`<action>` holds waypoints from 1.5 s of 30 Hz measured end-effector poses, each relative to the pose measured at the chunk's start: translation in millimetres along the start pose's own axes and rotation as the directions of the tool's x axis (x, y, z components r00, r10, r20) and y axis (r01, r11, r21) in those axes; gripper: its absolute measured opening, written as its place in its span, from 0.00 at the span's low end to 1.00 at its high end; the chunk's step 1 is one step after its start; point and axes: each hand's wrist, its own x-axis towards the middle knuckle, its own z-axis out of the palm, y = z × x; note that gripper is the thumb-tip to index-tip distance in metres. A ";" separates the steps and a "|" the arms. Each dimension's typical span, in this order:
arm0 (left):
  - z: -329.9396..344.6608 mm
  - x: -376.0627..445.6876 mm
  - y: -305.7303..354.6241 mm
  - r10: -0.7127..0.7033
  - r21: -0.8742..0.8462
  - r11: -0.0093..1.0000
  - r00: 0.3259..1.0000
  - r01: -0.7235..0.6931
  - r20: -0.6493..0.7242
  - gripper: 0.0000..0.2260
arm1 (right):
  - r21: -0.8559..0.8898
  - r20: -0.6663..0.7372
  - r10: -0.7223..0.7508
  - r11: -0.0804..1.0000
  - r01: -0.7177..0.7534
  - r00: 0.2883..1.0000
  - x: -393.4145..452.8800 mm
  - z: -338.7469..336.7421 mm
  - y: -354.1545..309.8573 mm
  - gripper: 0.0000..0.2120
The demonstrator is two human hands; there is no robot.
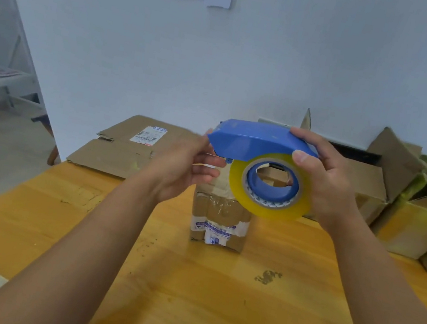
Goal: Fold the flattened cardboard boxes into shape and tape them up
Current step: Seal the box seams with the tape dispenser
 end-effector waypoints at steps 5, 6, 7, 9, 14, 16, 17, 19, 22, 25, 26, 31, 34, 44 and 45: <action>1.6 0.0 -2.4 -0.024 -0.267 0.963 0.997 0.044 0.080 0.08 | 0.025 -0.021 0.001 1.000 0.000 1.000 -1.0 -0.7 1.5 0.16; 0.4 -0.6 -2.7 -0.030 -0.290 0.956 0.996 0.053 0.081 0.07 | 0.025 -0.019 0.002 1.000 -0.001 1.000 -1.2 -0.9 2.0 0.16; -0.5 -1.2 -2.9 -0.041 -0.307 0.949 0.995 0.065 0.086 0.07 | 0.023 -0.014 0.001 1.000 -0.001 1.000 -1.4 -1.3 2.1 0.16; -3.1 -2.1 -1.5 -0.068 -0.349 0.932 0.993 0.097 0.095 0.08 | 0.018 -0.002 -0.001 1.000 0.001 1.000 -1.1 -1.7 2.1 0.15; -5.7 -2.3 2.8 -0.137 -0.253 0.957 0.990 0.140 0.030 0.11 | 0.005 0.024 -0.002 1.000 0.002 1.000 1.1 -2.3 2.0 0.16; -5.6 -1.8 2.3 -0.147 -0.186 0.972 0.989 0.147 0.014 0.08 | 0.005 0.032 -0.005 1.000 0.005 0.999 1.5 -2.4 1.9 0.16; -5.7 -2.0 1.9 -0.150 -0.160 0.975 0.988 0.152 0.023 0.05 | 0.001 0.037 -0.006 1.000 0.006 0.999 1.4 -2.5 2.0 0.16; -6.8 -2.4 1.1 -0.161 -0.125 0.978 0.986 0.164 0.035 0.03 | -0.002 0.041 -0.003 1.000 0.003 0.999 1.3 -2.5 1.8 0.17; -7.9 -3.3 1.5 -0.163 -0.096 0.982 0.986 0.165 0.032 0.02 | -0.017 0.052 -0.003 1.000 0.004 0.999 1.1 -3.2 -1.0 0.18; -8.1 -5.5 2.9 -0.155 -0.071 0.985 0.988 0.155 0.004 0.03 | -0.008 0.059 0.003 1.000 -0.003 0.998 2.4 -4.8 -3.1 0.18; -8.2 -6.1 3.8 -0.146 -0.062 0.987 0.989 0.146 -0.006 0.04 | -0.009 0.066 0.006 1.000 -0.006 0.998 3.3 -5.5 -3.6 0.17; -13.9 -6.1 19.8 -0.097 0.065 0.993 0.994 0.099 -0.043 0.06 | -0.086 0.148 0.028 0.996 -0.016 0.989 9.8 -8.9 -15.9 0.14; -16.2 -4.6 27.1 -0.086 0.117 0.989 0.995 0.091 -0.042 0.06 | -0.114 0.165 0.036 0.993 -0.017 0.986 11.1 -16.2 -23.1 0.16; -25.6 -11.7 -0.5 -0.150 0.086 0.983 0.984 0.159 -0.100 0.04 | -0.201 0.185 0.084 0.979 -0.047 0.979 -3.6 -50.7 -14.6 0.16; -24.8 -12.6 -4.5 -0.153 0.077 0.984 0.983 0.161 -0.105 0.03 | -0.200 0.188 0.087 0.979 -0.049 0.978 -5.2 -50.5 -13.1 0.16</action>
